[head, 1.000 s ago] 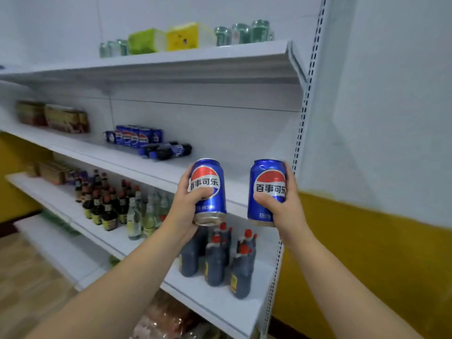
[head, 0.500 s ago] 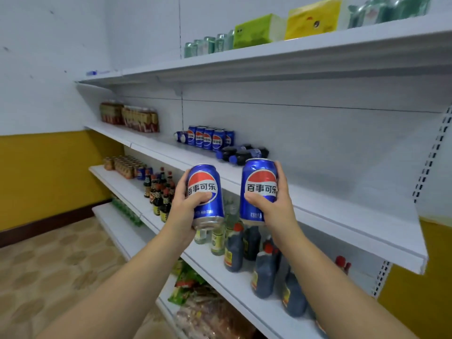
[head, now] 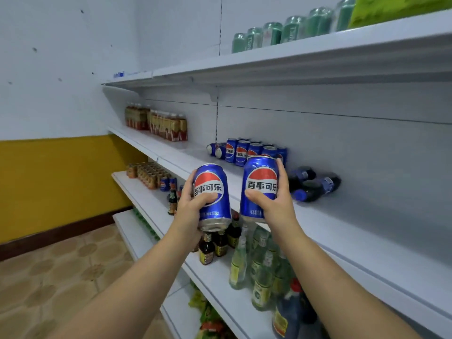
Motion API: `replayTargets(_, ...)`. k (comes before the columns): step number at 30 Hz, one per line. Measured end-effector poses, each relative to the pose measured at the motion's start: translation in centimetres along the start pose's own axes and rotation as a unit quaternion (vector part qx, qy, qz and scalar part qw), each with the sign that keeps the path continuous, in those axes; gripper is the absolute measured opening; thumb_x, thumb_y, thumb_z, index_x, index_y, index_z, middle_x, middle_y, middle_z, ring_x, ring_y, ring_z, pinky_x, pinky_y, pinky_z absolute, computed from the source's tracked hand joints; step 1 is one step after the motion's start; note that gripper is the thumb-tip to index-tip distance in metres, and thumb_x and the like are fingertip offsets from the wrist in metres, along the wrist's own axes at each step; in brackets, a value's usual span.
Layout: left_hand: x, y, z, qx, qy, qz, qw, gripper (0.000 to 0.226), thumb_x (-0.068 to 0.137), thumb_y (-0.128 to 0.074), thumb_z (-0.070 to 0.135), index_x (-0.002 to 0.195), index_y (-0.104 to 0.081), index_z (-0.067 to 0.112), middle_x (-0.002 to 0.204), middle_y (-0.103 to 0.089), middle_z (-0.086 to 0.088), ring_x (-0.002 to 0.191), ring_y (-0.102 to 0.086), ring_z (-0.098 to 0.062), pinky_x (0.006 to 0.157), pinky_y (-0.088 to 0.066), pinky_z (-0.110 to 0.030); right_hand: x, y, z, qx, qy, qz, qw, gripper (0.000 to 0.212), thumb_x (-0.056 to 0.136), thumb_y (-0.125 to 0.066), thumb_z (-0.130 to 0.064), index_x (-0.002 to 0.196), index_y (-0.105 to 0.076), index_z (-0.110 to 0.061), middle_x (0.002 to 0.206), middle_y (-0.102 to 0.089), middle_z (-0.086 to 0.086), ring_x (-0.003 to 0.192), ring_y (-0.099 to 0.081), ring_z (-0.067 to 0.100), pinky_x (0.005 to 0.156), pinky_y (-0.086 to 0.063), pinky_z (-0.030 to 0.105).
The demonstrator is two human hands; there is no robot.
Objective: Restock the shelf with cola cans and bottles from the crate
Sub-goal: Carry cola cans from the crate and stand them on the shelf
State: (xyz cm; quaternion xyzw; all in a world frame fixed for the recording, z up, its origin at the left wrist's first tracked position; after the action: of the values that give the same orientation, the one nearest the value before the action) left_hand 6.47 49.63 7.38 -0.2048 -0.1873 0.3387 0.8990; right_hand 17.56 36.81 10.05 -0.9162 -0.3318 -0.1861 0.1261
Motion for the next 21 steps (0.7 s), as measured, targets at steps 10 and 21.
replayTargets(10, 14.7, 9.4, -0.4, -0.005, 0.036, -0.062, 0.997, 0.077, 0.071, -0.065, -0.001, 0.135, -0.040, 0.033, 0.116, -0.057, -0.012, 0.087, -0.064, -0.029, 0.065, -0.057, -0.040, 9.9, -8.5, 8.2, -0.058, -0.003, 0.073, 0.996, 0.091, 0.076, -0.072, -0.004, 0.138, -0.022, -0.048, 0.110, -0.048, -0.020, 0.094, -0.059, 0.007, 0.061, -0.052, 0.016)
replayTargets(21, 29.6, 12.7, -0.4, 0.035, 0.052, -0.145, 0.987, 0.076, 0.079, -0.060, -0.008, 0.138, -0.034, 0.034, 0.114, -0.055, -0.007, 0.087, -0.062, -0.023, 0.061, -0.056, -0.030, 18.9, -12.7, 13.1, -0.123, -0.002, 0.182, 0.976, 0.091, 0.075, -0.073, -0.004, 0.139, -0.024, -0.047, 0.119, -0.048, -0.013, 0.103, -0.057, 0.011, 0.079, -0.055, 0.032)
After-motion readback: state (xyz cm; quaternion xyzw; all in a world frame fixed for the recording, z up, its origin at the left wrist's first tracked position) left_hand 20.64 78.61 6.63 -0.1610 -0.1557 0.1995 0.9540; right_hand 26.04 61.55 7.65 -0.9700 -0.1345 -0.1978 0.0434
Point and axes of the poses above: each hand's wrist, its own x-axis towards the middle knuckle, its own y-axis out of the back of the hand, z = x × y, the point moved 5 cm from there along x, towards the middle knuckle
